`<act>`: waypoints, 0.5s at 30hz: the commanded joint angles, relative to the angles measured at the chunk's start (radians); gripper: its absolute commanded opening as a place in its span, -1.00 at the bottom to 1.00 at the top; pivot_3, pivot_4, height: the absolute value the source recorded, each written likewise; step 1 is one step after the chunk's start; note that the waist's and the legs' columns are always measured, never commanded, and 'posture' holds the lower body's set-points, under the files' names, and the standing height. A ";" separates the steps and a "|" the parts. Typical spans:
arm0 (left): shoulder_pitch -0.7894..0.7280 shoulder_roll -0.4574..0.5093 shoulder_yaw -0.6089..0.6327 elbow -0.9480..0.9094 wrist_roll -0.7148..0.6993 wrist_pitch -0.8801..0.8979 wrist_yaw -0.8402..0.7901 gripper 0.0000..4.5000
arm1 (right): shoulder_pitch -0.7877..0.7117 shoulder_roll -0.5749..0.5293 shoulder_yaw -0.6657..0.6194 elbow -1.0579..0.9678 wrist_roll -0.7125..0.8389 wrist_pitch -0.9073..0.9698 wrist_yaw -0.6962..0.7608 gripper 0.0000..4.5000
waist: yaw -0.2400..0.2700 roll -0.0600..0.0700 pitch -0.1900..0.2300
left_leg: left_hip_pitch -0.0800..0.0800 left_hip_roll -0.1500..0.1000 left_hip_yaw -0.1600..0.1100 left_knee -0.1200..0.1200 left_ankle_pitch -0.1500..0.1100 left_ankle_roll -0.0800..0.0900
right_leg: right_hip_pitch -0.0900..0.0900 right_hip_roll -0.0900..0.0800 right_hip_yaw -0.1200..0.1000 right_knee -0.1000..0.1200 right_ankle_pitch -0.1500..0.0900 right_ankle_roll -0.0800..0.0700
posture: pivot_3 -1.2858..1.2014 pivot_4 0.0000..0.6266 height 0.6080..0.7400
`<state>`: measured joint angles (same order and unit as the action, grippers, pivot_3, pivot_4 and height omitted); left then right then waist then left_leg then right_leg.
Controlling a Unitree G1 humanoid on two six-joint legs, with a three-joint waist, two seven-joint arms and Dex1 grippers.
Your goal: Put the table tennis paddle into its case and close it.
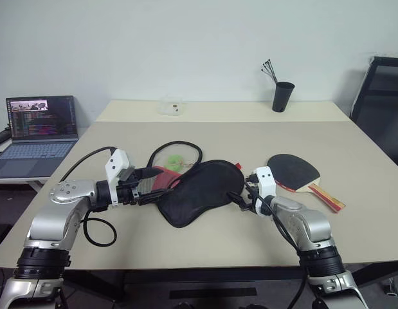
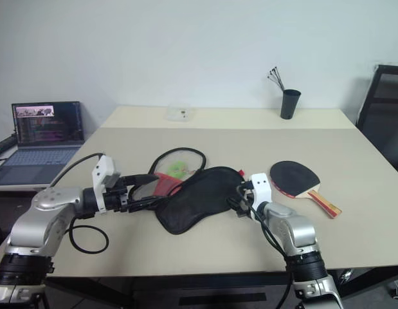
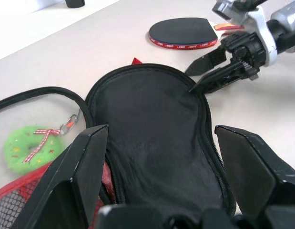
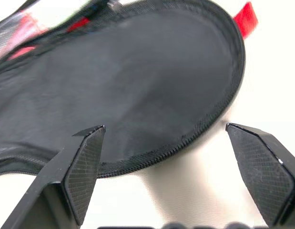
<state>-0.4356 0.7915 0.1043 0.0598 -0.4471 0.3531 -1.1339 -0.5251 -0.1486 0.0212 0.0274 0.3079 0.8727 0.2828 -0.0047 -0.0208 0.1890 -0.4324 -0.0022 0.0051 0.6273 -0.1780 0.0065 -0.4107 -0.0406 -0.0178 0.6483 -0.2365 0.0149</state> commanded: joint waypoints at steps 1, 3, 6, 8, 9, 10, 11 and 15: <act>-0.027 0.006 0.008 -0.008 -0.004 -0.021 -0.022 0.73 | -0.012 0.013 -0.015 0.027 -0.001 0.016 -0.017 0.98 | 0.000 -0.001 0.000 | 0.000 0.000 0.000 0.000 0.000 0.000 | 0.000 0.000 0.000 0.000 0.000 0.000 | 0.03 -0.52 1.00; -0.028 0.006 0.008 -0.006 -0.002 -0.024 -0.026 0.73 | -0.012 0.018 -0.011 0.027 0.000 0.024 -0.019 0.98 | -0.001 -0.001 -0.001 | 0.000 0.000 0.000 0.000 0.000 0.000 | 0.000 0.000 0.000 0.000 0.000 -0.001 | 0.03 -0.52 1.00; -0.030 0.006 0.008 -0.004 0.001 -0.027 -0.028 0.73 | -0.012 0.024 0.002 0.018 0.003 0.033 -0.011 0.98 | -0.001 -0.002 -0.001 | 0.001 0.001 0.000 0.000 0.000 0.000 | 0.000 0.000 0.000 0.000 0.000 -0.001 | 0.03 -0.52 1.00; -0.029 0.004 0.009 -0.005 0.002 -0.029 -0.027 0.73 | -0.012 0.029 0.013 0.010 0.003 0.031 -0.006 0.82 | -0.002 -0.002 -0.001 | 0.001 0.001 0.000 0.000 0.000 0.000 | 0.000 0.001 0.000 0.000 0.000 -0.001 | 0.03 -0.52 1.00; -0.028 0.004 0.009 -0.006 0.002 -0.029 -0.027 0.73 | -0.012 0.031 0.017 0.006 0.001 0.029 -0.004 0.72 | -0.002 -0.002 -0.001 | 0.001 0.001 0.000 0.000 0.000 0.000 | 0.000 0.001 0.001 0.000 0.000 -0.001 | 0.03 -0.52 1.00; -0.026 0.003 0.011 -0.007 0.002 -0.029 -0.027 0.73 | -0.014 0.032 0.027 0.000 -0.002 0.024 0.000 0.57 | -0.002 -0.002 -0.001 | 0.001 0.001 0.000 0.000 0.000 0.000 | 0.000 0.001 0.001 0.000 0.000 -0.001 | 0.03 -0.52 1.00; -0.024 0.003 0.012 -0.008 0.002 -0.029 -0.027 0.73 | -0.015 0.032 0.035 -0.007 -0.005 0.021 0.006 0.40 | -0.002 -0.002 -0.001 | 0.001 0.001 0.001 0.000 0.000 0.000 | 0.000 0.001 0.001 0.000 0.000 -0.001 | 0.03 -0.52 1.00; -0.018 0.001 0.016 -0.014 0.001 -0.029 -0.024 0.73 | -0.021 0.036 0.056 -0.030 -0.006 0.018 0.020 -0.21 | -0.004 -0.002 -0.001 | 0.001 0.001 0.001 -0.001 0.000 0.000 | -0.001 0.001 0.001 0.000 0.000 -0.001 | 0.03 -0.52 1.00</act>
<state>-0.4429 0.7881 0.1037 0.0688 -0.4430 0.3401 -1.1592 -0.5366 -0.1225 0.0612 0.0401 0.2959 0.8888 0.2859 -0.0086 -0.0227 0.1877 -0.4318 -0.0006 0.0062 0.6261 -0.1780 0.0065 -0.4117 -0.0394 -0.0169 0.6482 -0.2361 0.0138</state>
